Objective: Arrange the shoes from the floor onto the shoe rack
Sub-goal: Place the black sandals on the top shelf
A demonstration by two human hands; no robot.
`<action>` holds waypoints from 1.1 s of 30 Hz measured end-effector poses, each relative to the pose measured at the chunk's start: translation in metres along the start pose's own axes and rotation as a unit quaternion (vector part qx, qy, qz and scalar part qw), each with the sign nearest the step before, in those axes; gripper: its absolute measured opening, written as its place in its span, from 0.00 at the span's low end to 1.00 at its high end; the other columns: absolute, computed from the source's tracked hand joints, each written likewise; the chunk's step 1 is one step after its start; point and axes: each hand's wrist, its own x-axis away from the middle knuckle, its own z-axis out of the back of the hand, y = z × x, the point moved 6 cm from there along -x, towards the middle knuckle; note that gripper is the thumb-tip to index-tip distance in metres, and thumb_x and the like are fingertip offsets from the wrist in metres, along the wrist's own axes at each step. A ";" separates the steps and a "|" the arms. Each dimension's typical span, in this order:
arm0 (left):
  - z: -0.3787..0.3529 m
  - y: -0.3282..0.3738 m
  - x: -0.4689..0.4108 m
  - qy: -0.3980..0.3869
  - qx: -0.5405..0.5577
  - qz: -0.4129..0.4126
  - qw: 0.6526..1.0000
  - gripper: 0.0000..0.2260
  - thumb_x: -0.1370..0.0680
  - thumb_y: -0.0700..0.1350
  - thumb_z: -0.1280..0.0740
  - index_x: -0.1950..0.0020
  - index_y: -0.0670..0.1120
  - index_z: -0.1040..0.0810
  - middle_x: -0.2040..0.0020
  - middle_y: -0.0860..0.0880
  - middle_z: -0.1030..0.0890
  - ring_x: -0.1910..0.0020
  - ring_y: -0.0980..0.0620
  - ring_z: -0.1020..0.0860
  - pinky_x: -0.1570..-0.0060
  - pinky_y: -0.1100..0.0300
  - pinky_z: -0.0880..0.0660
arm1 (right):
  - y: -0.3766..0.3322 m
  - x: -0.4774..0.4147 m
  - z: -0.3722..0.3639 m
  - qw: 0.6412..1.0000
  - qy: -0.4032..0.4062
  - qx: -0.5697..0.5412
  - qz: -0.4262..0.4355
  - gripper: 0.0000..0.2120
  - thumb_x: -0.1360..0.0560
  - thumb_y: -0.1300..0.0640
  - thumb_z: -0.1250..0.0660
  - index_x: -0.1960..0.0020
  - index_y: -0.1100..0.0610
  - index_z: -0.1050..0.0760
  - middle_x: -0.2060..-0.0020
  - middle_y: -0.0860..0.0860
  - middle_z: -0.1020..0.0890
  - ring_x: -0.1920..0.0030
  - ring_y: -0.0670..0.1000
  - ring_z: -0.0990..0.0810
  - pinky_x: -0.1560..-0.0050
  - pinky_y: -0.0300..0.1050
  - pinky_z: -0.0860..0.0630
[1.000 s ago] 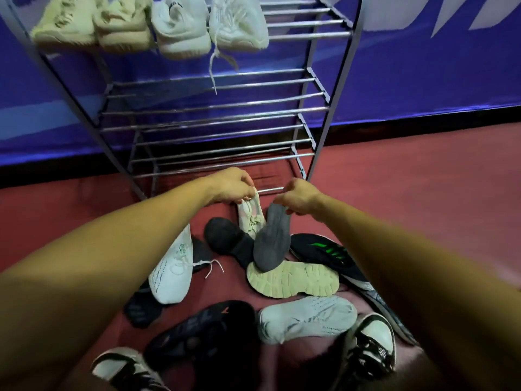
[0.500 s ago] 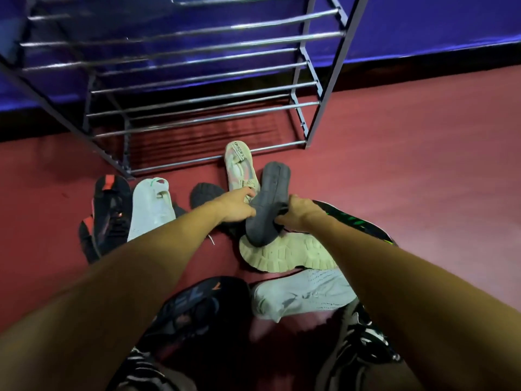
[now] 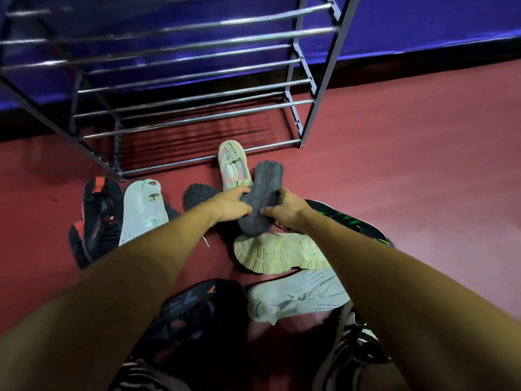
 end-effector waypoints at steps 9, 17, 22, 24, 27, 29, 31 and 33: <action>0.066 0.042 0.060 0.093 0.079 -0.071 0.990 0.09 0.22 0.47 0.39 0.54 0.49 0.18 0.54 0.48 0.18 0.58 0.49 0.22 0.58 0.60 0.26 | -0.072 0.058 0.050 0.995 0.050 -0.019 0.083 0.26 0.21 0.42 0.40 0.46 0.65 0.20 0.59 0.58 0.21 0.61 0.56 0.24 0.58 0.49 0.26; 0.143 0.091 0.136 0.163 0.116 -0.086 0.976 0.23 0.22 0.63 0.40 0.49 0.45 0.19 0.60 0.45 0.21 0.65 0.50 0.23 0.61 0.58 0.30 | -0.144 0.133 0.106 0.985 0.079 -0.111 0.109 0.26 0.24 0.32 0.39 0.58 0.57 0.25 0.65 0.53 0.25 0.68 0.51 0.28 0.67 0.40 0.31; 0.192 0.115 0.186 0.197 0.154 -0.133 0.959 0.30 0.28 0.72 0.44 0.45 0.51 0.19 0.50 0.48 0.18 0.53 0.47 0.20 0.52 0.53 0.27 | -0.186 0.182 0.144 0.975 -0.001 -0.089 0.205 0.26 0.30 0.34 0.28 0.49 0.58 0.21 0.65 0.51 0.30 0.68 0.47 0.35 0.66 0.41 0.38; 0.206 0.124 0.203 0.198 0.192 -0.160 0.948 0.21 0.23 0.66 0.44 0.51 0.51 0.21 0.59 0.48 0.19 0.63 0.50 0.24 0.61 0.57 0.33 | -0.196 0.190 0.159 0.969 0.043 -0.055 0.239 0.20 0.27 0.47 0.25 0.46 0.63 0.21 0.64 0.53 0.29 0.65 0.49 0.33 0.66 0.41 0.37; 0.220 0.130 0.215 0.203 0.257 -0.204 0.923 0.10 0.20 0.53 0.39 0.46 0.50 0.23 0.62 0.48 0.20 0.69 0.54 0.26 0.68 0.61 0.37 | -0.210 0.204 0.174 0.947 0.124 -0.092 0.280 0.09 0.22 0.55 0.30 0.52 0.62 0.21 0.69 0.52 0.27 0.70 0.49 0.31 0.73 0.37 0.38; 0.225 0.129 0.219 0.223 0.257 -0.230 0.912 0.08 0.22 0.44 0.36 0.43 0.49 0.24 0.60 0.48 0.20 0.70 0.57 0.25 0.72 0.64 0.36 | -0.219 0.214 0.181 0.936 0.136 -0.120 0.303 0.11 0.21 0.53 0.32 0.55 0.60 0.21 0.74 0.46 0.26 0.75 0.44 0.30 0.76 0.34 0.36; 0.223 0.124 0.218 0.224 0.207 -0.220 0.926 0.07 0.23 0.44 0.33 0.45 0.48 0.24 0.58 0.48 0.20 0.68 0.57 0.25 0.72 0.64 0.36 | -0.226 0.221 0.188 0.929 0.154 -0.123 0.314 0.14 0.20 0.49 0.33 0.56 0.58 0.20 0.76 0.44 0.29 0.76 0.44 0.33 0.75 0.35 0.37; 0.213 0.116 0.212 0.177 0.149 -0.197 0.953 0.07 0.23 0.50 0.32 0.47 0.50 0.22 0.55 0.49 0.21 0.63 0.54 0.26 0.69 0.62 0.37 | -0.231 0.225 0.194 0.923 0.162 -0.147 0.315 0.17 0.21 0.45 0.34 0.53 0.60 0.18 0.73 0.48 0.31 0.74 0.46 0.35 0.73 0.38 0.39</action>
